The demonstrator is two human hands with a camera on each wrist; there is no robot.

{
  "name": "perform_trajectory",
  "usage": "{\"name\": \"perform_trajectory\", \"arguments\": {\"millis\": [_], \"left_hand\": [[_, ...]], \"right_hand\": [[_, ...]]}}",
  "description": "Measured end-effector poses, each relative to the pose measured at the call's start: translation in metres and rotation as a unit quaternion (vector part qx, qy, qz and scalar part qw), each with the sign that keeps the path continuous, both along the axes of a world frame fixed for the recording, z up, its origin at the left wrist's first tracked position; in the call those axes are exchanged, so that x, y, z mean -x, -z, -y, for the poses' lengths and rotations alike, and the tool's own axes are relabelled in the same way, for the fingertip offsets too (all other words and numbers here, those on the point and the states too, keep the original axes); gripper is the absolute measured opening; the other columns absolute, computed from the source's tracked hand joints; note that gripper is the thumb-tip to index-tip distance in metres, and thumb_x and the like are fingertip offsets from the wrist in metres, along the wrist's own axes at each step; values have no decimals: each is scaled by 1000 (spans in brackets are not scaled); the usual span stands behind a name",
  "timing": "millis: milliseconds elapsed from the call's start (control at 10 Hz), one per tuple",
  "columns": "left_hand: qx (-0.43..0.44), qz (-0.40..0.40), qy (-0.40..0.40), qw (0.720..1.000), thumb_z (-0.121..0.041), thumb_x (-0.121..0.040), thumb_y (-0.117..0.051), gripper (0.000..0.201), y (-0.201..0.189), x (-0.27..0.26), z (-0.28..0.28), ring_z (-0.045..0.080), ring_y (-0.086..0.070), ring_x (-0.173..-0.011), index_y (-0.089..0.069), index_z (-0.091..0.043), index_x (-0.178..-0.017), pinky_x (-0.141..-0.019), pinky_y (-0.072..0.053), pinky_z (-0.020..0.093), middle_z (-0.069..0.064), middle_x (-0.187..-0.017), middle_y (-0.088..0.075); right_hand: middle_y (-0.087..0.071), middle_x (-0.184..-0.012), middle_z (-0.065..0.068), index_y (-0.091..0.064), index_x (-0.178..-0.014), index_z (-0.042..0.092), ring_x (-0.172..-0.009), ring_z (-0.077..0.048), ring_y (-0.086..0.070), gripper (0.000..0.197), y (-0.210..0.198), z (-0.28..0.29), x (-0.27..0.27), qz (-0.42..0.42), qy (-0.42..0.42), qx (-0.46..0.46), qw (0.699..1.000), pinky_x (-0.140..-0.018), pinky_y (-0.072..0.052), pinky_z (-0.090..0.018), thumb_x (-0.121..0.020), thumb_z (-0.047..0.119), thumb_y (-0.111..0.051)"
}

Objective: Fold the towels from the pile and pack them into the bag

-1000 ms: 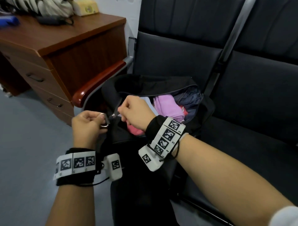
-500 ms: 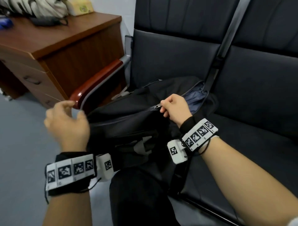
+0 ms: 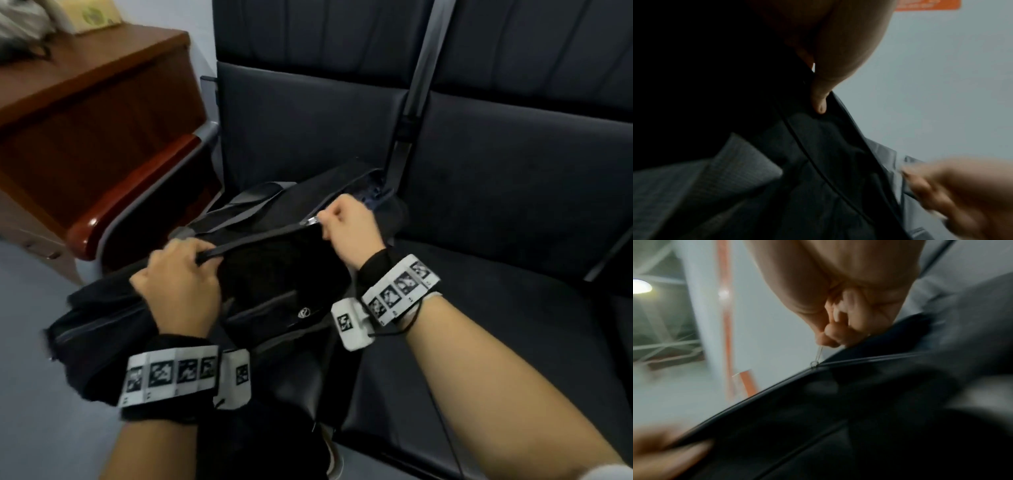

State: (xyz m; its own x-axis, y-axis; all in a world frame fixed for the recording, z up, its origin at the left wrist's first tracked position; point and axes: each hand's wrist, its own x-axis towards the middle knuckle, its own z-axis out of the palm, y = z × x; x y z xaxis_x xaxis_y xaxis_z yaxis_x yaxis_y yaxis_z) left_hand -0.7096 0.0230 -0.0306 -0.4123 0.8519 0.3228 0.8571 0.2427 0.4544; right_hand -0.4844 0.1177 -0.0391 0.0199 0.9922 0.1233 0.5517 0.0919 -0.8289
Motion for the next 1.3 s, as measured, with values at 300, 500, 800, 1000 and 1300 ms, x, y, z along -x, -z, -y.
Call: {"name": "perform_trajectory", "arguments": {"millis": [300, 500, 800, 1000, 1300], "left_hand": [[67, -121, 80, 987, -30, -77, -73, 38, -8, -91, -45, 38, -55, -108, -68, -24, -114, -91, -34, 50, 11, -110, -64], [83, -135, 156, 975, -45, -92, -61, 24, 26, -171, -108, 24, -55, -103, -66, -33, -112, -89, -29, 45, -4, -105, -62], [-20, -14, 174, 984, -19, -91, -72, 14, 35, -128, -82, 29, -61, -80, -62, -19, -80, -76, -41, 49, -3, -81, -60], [-5, 50, 169, 984, -18, -89, -72, 13, 31, -132, -71, 25, -62, -86, -64, -22, -80, -84, -44, 58, -6, -82, -60], [-69, 116, 168, 977, -17, -89, -69, 6, 13, -186, -75, 29, -63, -95, -71, -18, -94, -90, -49, 55, 2, -97, -65]], "right_hand": [[-62, -58, -1, -51, -72, 13, -43, -11, -54, 20, 18, -48, -89, -144, 107, -10, 984, -47, -42, -19, -91, 13, -56], [-62, -57, 3, -52, -70, 15, -48, -6, -53, 22, 25, -59, -103, -115, 34, 2, 993, -56, -43, -22, -90, 19, -60], [-49, -59, -3, -50, -63, 13, -47, -12, -38, 35, 71, -112, -152, -227, 147, 145, 952, -37, -28, -16, -96, 15, -60], [-59, -62, -6, -56, -71, 9, -36, -8, -47, 27, 77, -90, -150, -293, 149, 144, 933, -36, -31, -17, -97, 12, -57], [-66, -76, -6, -63, -93, 9, -56, -15, -57, 11, 12, -34, -190, -320, 94, 101, 937, -41, -37, -21, -96, 16, -55]]}}
